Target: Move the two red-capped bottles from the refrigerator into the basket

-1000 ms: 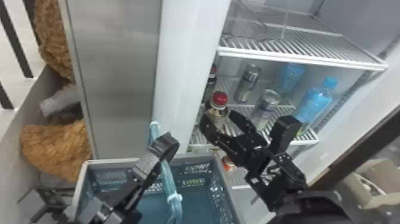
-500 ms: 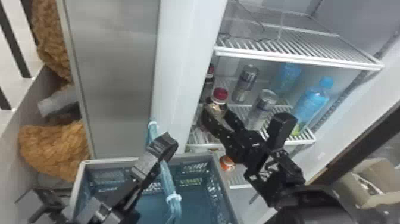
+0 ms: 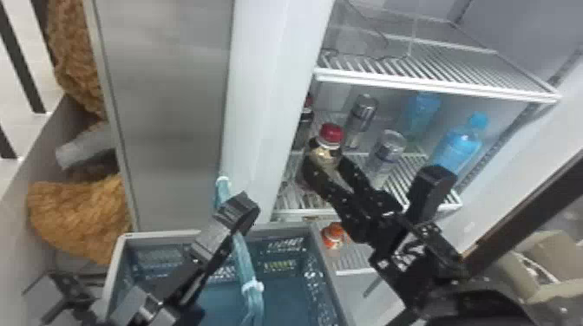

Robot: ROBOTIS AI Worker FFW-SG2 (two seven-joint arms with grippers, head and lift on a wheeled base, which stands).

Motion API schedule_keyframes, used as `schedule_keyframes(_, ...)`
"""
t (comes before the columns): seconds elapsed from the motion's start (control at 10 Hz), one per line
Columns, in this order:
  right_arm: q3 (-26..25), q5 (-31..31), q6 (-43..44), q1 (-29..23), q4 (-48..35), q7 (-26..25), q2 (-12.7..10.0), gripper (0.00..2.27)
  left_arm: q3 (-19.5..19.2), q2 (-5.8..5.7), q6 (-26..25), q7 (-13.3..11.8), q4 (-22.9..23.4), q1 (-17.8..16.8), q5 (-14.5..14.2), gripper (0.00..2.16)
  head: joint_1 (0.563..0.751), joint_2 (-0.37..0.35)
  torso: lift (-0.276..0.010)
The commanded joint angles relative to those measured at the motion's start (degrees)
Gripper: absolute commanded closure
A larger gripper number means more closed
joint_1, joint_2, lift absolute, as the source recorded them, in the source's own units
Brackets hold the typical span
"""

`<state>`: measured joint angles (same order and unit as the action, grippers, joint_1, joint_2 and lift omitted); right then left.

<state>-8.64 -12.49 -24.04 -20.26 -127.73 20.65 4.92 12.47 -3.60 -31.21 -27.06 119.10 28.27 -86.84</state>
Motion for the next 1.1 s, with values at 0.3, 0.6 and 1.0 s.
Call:
schedule_keyframes(0.3, -1.30, -4.19, -2.39, -7.16, -9.87, 0.70, 0.18, 1.27, 0.10, 0.00, 0.28, -0.01, -0.06, 0.13, -0.11, 1.20, 0.695, -0.317, 0.000)
schedule_keyframes(0.6, -2.44, -7.28, -5.77, -11.38, -16.62, 2.37, 0.79, 1.27, 0.22, 0.00, 0.56, -0.01, -0.20, 0.28, -0.46, 1.20, 0.695, -0.307, 0.000)
schedule_keyframes(1.0, -5.18, -9.91, -11.81, -17.70, -25.48, 4.75, 0.79, 1.27, 0.22, 0.00, 0.70, 0.08, -0.20, 0.42, -0.46, 1.20, 0.695, -0.299, 0.000)
